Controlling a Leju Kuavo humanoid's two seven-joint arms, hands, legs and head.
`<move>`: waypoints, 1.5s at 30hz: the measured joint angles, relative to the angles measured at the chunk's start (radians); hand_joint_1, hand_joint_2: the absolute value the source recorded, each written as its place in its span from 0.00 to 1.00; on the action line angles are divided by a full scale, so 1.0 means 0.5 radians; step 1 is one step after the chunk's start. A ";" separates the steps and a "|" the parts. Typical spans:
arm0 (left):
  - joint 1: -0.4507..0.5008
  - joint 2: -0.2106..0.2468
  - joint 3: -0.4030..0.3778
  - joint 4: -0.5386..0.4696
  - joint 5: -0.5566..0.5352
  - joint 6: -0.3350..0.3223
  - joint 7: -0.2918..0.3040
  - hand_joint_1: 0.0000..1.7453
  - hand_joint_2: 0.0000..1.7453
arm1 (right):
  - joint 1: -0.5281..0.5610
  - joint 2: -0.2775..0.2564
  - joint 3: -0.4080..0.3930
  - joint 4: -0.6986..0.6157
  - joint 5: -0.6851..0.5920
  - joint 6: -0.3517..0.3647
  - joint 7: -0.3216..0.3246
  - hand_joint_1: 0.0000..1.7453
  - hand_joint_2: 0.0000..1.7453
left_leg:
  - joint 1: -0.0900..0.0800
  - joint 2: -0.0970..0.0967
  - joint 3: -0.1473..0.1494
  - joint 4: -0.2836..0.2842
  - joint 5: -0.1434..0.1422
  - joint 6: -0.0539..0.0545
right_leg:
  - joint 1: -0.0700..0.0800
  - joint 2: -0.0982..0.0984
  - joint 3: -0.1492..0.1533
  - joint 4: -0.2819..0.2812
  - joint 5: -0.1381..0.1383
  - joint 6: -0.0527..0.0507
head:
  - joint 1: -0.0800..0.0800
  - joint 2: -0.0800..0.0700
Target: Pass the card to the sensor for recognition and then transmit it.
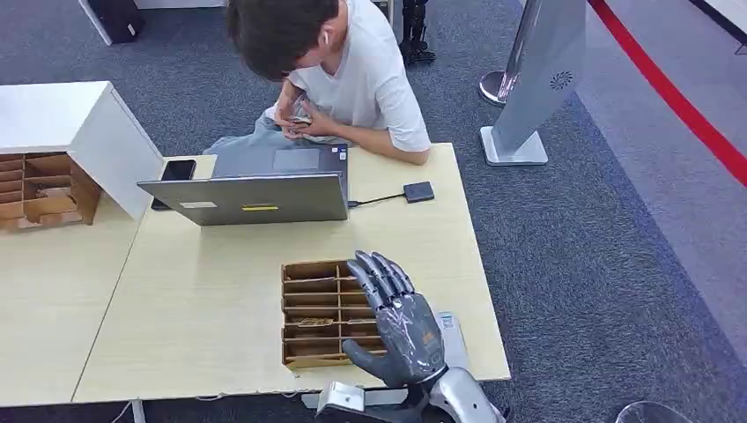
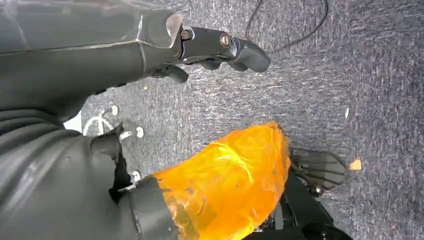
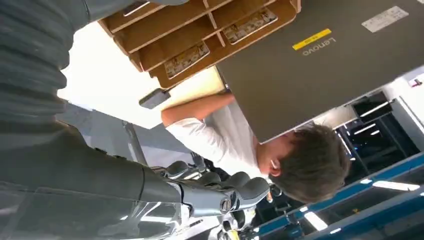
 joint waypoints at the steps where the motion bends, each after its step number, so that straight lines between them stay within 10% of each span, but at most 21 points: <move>1: 0.000 0.000 0.000 0.000 0.000 0.000 -0.001 0.00 0.00 | -0.003 -0.001 0.003 0.004 0.005 0.005 0.004 0.00 1.00 | 0.000 0.000 0.000 0.000 0.000 0.000 | 0.000 0.000 0.000 0.000 0.000 0.000 | 0.001 0.000; 45: -0.010 0.017 -0.004 0.022 -0.005 0.011 -0.003 0.00 0.00 | -0.037 -0.047 0.042 0.188 0.061 0.098 0.102 0.17 1.00 | 0.000 0.000 0.000 0.000 0.000 0.000 | 0.000 0.000 0.000 0.000 0.000 0.000 | 0.001 0.000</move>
